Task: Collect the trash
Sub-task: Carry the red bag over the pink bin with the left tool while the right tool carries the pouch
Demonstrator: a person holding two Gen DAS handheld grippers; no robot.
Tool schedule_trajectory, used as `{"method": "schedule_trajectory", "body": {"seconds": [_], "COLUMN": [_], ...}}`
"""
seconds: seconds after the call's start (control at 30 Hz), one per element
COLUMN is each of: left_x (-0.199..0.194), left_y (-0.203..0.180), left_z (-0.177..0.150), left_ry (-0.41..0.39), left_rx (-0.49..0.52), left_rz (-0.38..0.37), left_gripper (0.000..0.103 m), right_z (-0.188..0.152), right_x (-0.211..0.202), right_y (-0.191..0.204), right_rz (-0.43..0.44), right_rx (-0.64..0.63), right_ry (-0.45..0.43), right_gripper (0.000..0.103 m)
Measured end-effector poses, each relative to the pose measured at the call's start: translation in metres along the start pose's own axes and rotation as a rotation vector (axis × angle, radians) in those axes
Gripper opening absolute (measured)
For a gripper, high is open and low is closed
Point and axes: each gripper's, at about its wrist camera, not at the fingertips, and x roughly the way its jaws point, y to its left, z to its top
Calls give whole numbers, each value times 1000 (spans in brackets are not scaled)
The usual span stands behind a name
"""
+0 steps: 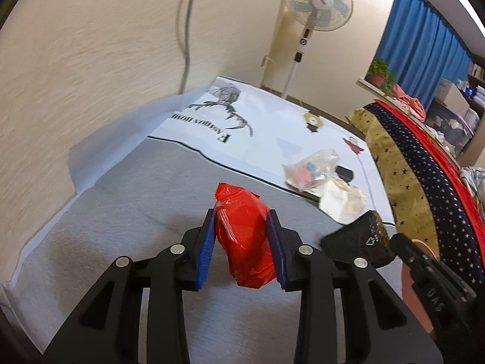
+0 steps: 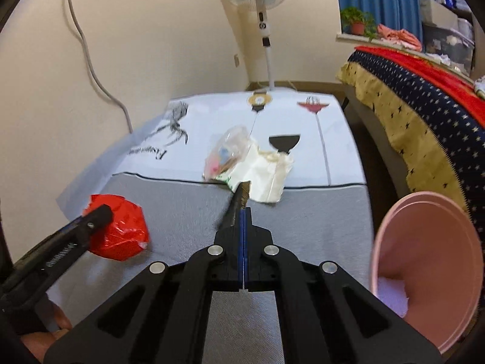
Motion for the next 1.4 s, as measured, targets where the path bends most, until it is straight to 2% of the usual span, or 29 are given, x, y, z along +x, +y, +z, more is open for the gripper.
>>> {"method": "schedule_trajectory", "body": {"seconds": [0.53, 0.73, 0.83, 0.93, 1.03, 1.07, 1.1, 1.3, 1.4], "left_x": [-34, -43, -44, -45, -45, -45, -45, -40, -37], "left_y": [-45, -53, -54, -53, -52, -52, -52, -55, -54], "left_z": [-12, -14, -14, -15, -15, -15, -15, -15, -14], "left_ry": [-22, -25, -22, -19, -17, -16, -15, -8, -6], "left_rx": [157, 181, 179, 180, 169, 164, 159, 162, 161], "left_rz": [-88, -113, -121, -127, -130, -132, -135, -145, -143], "left_gripper": [33, 33, 33, 33, 33, 33, 33, 33, 33], "right_z": [0, 1, -1, -8, -21, -28, -32, -57, -67], "right_x": [-74, -95, -98, -88, -75, -69, -65, -40, -25], "right_y": [-30, -38, -44, -56, -69, -73, -76, -92, -100], "right_rz": [-64, -83, -88, -96, -133, -141, -154, -188, -169], "right_rx": [48, 50, 62, 90, 126, 140, 143, 148, 180], "right_ry": [-86, -111, -102, -41, 15, 35, 46, 138, 195], "right_gripper": [0, 0, 0, 1, 23, 47, 56, 56, 56]}}
